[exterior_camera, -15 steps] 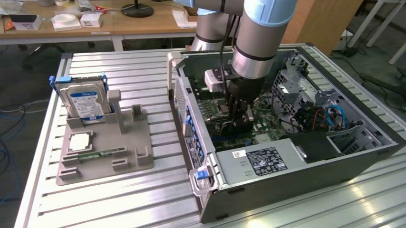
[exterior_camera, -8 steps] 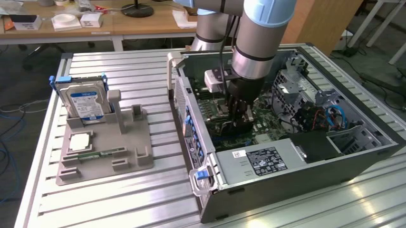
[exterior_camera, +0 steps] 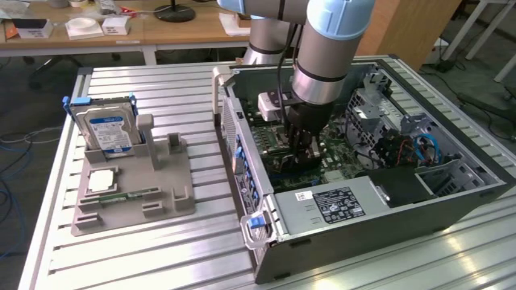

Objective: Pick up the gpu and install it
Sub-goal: 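Insert the gpu into the slot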

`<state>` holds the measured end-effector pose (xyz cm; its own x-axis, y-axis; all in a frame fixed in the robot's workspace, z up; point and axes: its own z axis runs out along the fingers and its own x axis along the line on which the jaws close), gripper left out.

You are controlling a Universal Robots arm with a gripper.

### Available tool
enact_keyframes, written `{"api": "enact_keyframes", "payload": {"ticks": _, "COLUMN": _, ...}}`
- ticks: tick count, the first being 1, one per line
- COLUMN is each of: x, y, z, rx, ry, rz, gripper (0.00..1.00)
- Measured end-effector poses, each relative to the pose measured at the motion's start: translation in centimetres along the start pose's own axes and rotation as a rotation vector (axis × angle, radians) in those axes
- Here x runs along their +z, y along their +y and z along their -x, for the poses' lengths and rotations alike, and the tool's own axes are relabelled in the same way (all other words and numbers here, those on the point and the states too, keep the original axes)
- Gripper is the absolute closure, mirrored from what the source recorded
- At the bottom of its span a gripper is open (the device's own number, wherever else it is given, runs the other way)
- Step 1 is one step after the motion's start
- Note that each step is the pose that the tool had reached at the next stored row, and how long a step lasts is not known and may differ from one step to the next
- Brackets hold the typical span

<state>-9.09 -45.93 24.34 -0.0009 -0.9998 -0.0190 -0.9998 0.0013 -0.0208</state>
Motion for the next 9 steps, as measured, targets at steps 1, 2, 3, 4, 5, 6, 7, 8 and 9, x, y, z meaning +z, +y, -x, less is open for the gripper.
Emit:
{"api": "enact_keyframes", "payload": {"ticks": 1, "x": 0.00, "y": 0.00, "z": 0.00, "rx": 0.000, "ry": 0.0000, "rz": 0.0001, "gripper": 0.74}}
{"api": "enact_keyframes", "payload": {"ticks": 2, "x": 0.00, "y": 0.00, "z": 0.00, "rx": 0.000, "ry": 0.0000, "rz": 0.0000, "gripper": 0.74}}
{"api": "enact_keyframes", "payload": {"ticks": 3, "x": 0.00, "y": 0.00, "z": 0.00, "rx": 0.000, "ry": -0.0001, "rz": 0.0000, "gripper": 0.74}}
{"api": "enact_keyframes", "payload": {"ticks": 4, "x": 0.00, "y": 0.00, "z": 0.00, "rx": 0.000, "ry": -0.0001, "rz": 0.0000, "gripper": 0.74}}
{"api": "enact_keyframes", "payload": {"ticks": 5, "x": 0.00, "y": 0.00, "z": 0.00, "rx": 0.000, "ry": -0.0001, "rz": 0.0000, "gripper": 0.74}}
{"api": "enact_keyframes", "payload": {"ticks": 6, "x": 0.00, "y": 0.00, "z": 0.00, "rx": 0.000, "ry": -0.0001, "rz": 0.0001, "gripper": 0.74}}
{"api": "enact_keyframes", "payload": {"ticks": 7, "x": 0.00, "y": 0.00, "z": 0.00, "rx": 0.000, "ry": -0.0001, "rz": 0.0000, "gripper": 0.74}}
{"api": "enact_keyframes", "payload": {"ticks": 8, "x": 0.00, "y": 0.00, "z": 0.00, "rx": 0.000, "ry": -0.0001, "rz": 0.0000, "gripper": 0.74}}
{"api": "enact_keyframes", "payload": {"ticks": 9, "x": 0.00, "y": 0.00, "z": 0.00, "rx": 0.000, "ry": -0.0001, "rz": 0.0000, "gripper": 0.74}}
